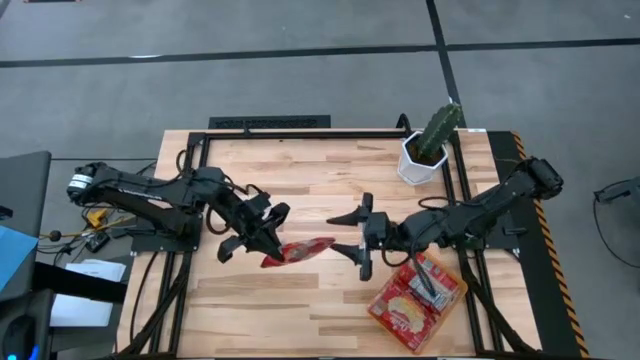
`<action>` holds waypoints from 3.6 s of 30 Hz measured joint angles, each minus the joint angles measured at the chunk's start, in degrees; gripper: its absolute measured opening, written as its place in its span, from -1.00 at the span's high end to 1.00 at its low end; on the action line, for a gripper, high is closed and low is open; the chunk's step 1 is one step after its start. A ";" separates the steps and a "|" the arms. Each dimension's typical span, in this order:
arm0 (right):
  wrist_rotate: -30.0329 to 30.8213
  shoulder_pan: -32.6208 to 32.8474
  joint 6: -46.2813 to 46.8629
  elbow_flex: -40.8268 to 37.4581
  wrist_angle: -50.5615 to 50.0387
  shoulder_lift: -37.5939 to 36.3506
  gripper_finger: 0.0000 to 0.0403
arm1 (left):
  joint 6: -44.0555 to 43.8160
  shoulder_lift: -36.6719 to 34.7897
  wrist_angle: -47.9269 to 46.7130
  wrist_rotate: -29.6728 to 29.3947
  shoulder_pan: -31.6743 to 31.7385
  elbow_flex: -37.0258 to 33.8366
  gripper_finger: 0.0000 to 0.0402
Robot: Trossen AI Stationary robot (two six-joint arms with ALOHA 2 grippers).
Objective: Sort popcorn bags into baskets
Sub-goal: Put the red popcorn bag into the orange bin
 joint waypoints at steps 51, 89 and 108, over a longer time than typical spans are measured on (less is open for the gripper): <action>-9.92 -2.13 -7.32 10.27 -10.79 -1.14 0.87 | -8.84 11.01 17.89 0.15 6.27 0.00 0.57; -52.47 -1.24 38.35 -16.28 -57.38 -22.11 0.80 | -5.92 10.99 2.54 9.68 11.72 0.07 0.05; -55.38 -2.88 39.68 -22.17 -56.13 -22.48 0.73 | -3.81 10.95 1.72 7.26 11.72 0.04 0.05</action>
